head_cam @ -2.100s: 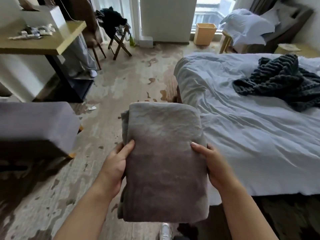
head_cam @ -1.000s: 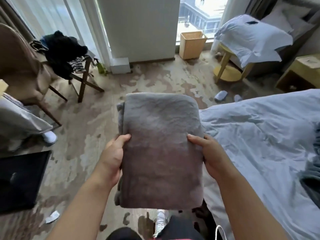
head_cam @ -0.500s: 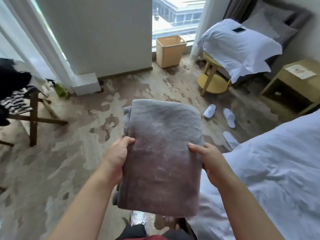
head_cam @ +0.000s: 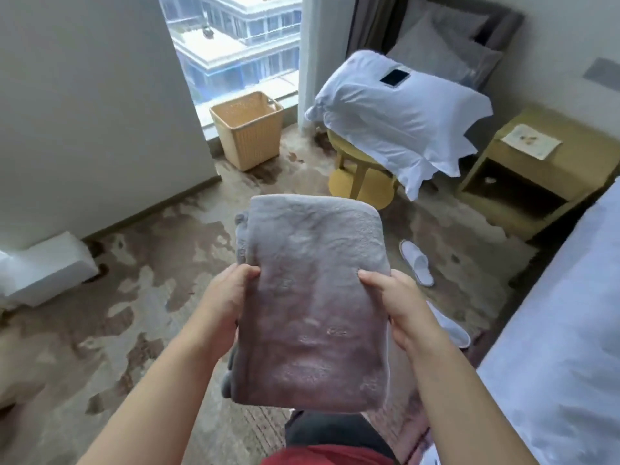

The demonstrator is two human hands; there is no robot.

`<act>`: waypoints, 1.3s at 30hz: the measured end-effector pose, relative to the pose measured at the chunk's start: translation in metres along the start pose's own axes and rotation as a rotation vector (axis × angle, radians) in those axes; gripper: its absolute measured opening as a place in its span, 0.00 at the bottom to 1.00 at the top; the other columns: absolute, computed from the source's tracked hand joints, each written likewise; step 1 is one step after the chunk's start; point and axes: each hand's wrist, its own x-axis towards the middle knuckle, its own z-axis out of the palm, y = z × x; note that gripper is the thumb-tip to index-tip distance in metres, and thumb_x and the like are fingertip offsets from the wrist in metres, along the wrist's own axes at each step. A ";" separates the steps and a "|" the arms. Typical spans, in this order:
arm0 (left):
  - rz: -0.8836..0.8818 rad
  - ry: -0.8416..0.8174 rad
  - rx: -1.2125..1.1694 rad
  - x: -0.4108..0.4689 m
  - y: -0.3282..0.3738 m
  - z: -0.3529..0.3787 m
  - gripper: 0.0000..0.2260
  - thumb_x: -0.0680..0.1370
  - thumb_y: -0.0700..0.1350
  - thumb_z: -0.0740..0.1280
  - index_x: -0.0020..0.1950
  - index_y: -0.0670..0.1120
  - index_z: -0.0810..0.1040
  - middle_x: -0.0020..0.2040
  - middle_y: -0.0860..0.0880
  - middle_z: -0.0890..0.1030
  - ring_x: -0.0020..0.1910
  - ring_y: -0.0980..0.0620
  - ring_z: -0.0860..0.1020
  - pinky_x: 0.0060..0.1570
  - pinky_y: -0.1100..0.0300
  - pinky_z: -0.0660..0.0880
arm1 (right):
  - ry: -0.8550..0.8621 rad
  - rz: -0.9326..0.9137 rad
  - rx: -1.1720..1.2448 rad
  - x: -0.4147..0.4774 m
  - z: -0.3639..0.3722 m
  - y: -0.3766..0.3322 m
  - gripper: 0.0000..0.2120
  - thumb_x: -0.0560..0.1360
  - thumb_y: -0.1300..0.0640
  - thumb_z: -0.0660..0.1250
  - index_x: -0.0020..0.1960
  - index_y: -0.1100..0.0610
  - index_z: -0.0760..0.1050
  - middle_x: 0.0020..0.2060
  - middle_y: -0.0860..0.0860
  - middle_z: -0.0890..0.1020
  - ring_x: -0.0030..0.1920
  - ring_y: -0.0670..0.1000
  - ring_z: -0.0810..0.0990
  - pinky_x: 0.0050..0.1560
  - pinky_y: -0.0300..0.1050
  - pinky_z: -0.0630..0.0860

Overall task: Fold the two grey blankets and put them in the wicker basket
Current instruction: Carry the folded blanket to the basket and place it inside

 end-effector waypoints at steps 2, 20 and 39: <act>0.038 0.074 -0.023 0.047 0.044 -0.006 0.06 0.74 0.43 0.64 0.39 0.46 0.79 0.31 0.48 0.81 0.27 0.54 0.78 0.26 0.65 0.72 | -0.076 0.009 -0.025 0.055 0.044 -0.041 0.15 0.71 0.62 0.71 0.57 0.64 0.77 0.43 0.56 0.86 0.43 0.54 0.85 0.38 0.41 0.80; -0.044 -0.037 -0.090 0.528 0.310 0.062 0.11 0.72 0.43 0.65 0.51 0.42 0.80 0.45 0.39 0.80 0.40 0.45 0.79 0.39 0.55 0.76 | 0.024 -0.019 -0.124 0.477 0.228 -0.275 0.11 0.70 0.58 0.72 0.52 0.59 0.81 0.45 0.53 0.86 0.47 0.54 0.85 0.48 0.48 0.80; -0.151 0.161 -0.276 0.927 0.520 0.135 0.11 0.74 0.42 0.64 0.54 0.43 0.80 0.42 0.45 0.84 0.38 0.49 0.82 0.35 0.60 0.78 | -0.193 0.065 -0.284 0.931 0.397 -0.510 0.05 0.71 0.62 0.70 0.47 0.59 0.81 0.40 0.53 0.86 0.39 0.50 0.85 0.32 0.37 0.77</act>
